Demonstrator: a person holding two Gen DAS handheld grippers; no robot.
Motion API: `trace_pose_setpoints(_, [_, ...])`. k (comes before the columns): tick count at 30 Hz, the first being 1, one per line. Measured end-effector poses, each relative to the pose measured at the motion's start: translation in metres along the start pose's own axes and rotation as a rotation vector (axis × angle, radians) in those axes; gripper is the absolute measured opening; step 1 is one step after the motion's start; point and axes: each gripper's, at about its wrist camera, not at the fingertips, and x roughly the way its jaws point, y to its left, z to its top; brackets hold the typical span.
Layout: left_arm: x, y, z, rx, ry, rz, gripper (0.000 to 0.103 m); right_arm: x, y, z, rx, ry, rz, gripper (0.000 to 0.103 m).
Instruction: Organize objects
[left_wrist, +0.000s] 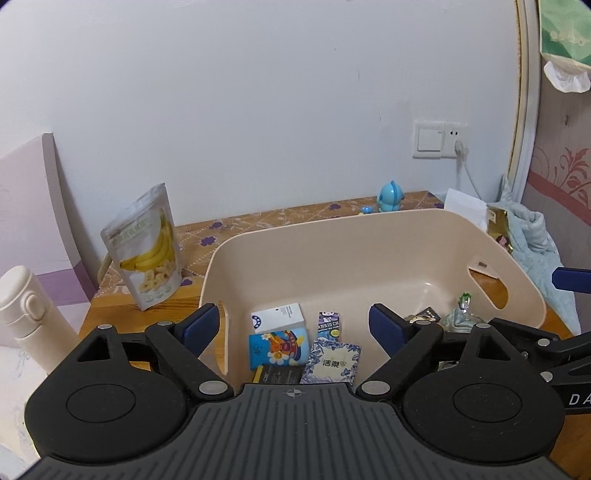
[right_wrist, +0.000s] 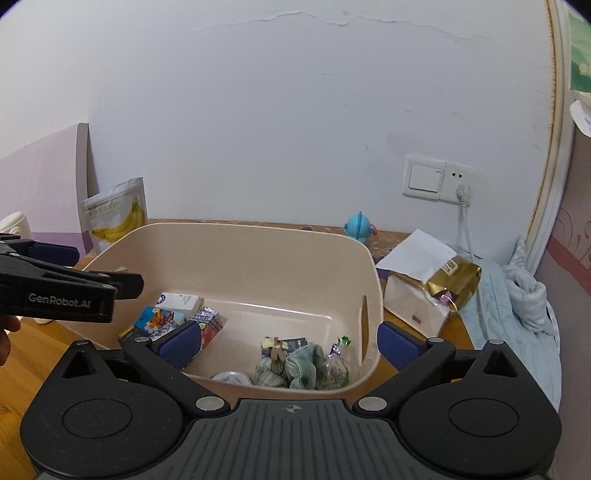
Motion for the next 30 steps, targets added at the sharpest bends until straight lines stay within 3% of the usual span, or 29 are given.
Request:
trace_pose_setpoints(12, [-0.037, 0.011, -0.014, -0.054, -0.057, 0.002, 0.090, -0.033, 0.001, -0.011, 0.000, -0.039, -0.021, 0.103])
trace_pose_setpoints(30, [-0.080, 0.006, -0.060, -0.029, -0.094, 0.027, 0.090, -0.084, 0.000, -0.051, 0.035, -0.058, -0.020, 0.103])
